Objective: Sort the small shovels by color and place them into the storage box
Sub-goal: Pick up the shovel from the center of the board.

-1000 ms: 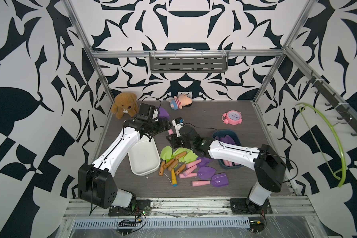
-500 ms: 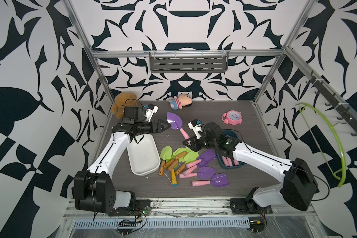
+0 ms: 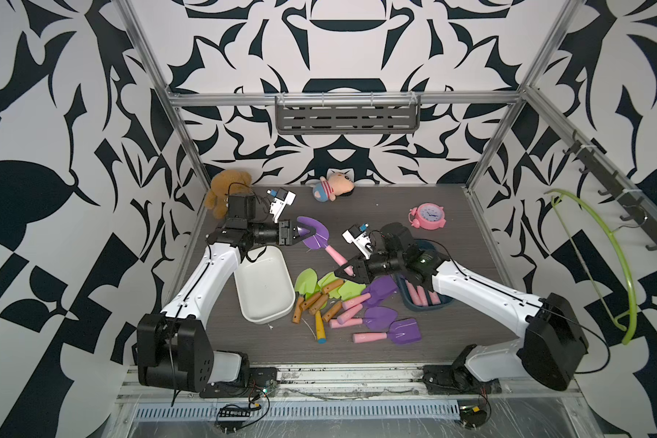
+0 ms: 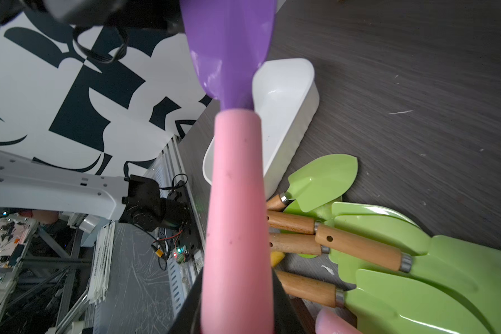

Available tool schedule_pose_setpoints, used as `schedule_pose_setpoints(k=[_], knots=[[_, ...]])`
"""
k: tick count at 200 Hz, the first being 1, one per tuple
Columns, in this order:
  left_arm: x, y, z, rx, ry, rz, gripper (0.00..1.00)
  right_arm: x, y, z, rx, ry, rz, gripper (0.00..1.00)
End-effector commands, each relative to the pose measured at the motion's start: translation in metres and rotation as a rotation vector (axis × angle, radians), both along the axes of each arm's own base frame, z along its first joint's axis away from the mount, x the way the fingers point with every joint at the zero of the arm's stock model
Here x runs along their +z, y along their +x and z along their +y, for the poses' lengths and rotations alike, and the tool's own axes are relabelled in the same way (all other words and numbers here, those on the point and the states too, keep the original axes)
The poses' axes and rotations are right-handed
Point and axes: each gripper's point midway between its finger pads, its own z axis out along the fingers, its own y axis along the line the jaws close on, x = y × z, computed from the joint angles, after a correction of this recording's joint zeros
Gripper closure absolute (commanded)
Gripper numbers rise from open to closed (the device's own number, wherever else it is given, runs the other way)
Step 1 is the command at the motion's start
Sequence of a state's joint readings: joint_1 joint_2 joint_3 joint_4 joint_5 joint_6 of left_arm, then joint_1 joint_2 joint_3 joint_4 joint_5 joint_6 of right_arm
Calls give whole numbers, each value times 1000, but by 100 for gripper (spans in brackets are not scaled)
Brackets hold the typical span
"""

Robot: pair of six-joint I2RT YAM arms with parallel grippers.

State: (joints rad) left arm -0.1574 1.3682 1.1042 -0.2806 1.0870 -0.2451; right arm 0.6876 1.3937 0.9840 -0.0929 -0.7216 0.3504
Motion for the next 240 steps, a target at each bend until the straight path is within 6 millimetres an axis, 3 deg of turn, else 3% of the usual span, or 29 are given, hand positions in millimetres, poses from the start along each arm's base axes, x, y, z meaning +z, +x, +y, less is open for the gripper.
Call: schedule_pose_setpoints(k=[1, 9, 26, 61, 91, 146, 194, 240], knots=[[-2, 1, 1, 11, 8, 16, 100, 28, 3, 5, 40, 46, -71, 100], [-4, 4, 3, 38, 29, 28, 100, 26, 7, 2, 15, 15, -80, 94], [-9, 9, 7, 94, 72, 67, 100, 20, 17, -12, -55, -88, -124, 65], [-27, 22, 23, 254, 202, 194, 100, 11, 37, -50, -187, -367, -200, 52], [-50, 18, 27, 316, 360, 308, 100, 18, 42, -55, -155, -508, -267, 50], [-73, 10, 7, 297, 380, 442, 100, 31, 39, -14, -29, -516, -354, 50], [-70, 10, -6, 261, 345, 467, 100, 13, 41, 8, 34, -539, -326, 50], [-66, 6, -13, 234, 320, 459, 100, -2, 49, 14, 52, -578, -320, 51]])
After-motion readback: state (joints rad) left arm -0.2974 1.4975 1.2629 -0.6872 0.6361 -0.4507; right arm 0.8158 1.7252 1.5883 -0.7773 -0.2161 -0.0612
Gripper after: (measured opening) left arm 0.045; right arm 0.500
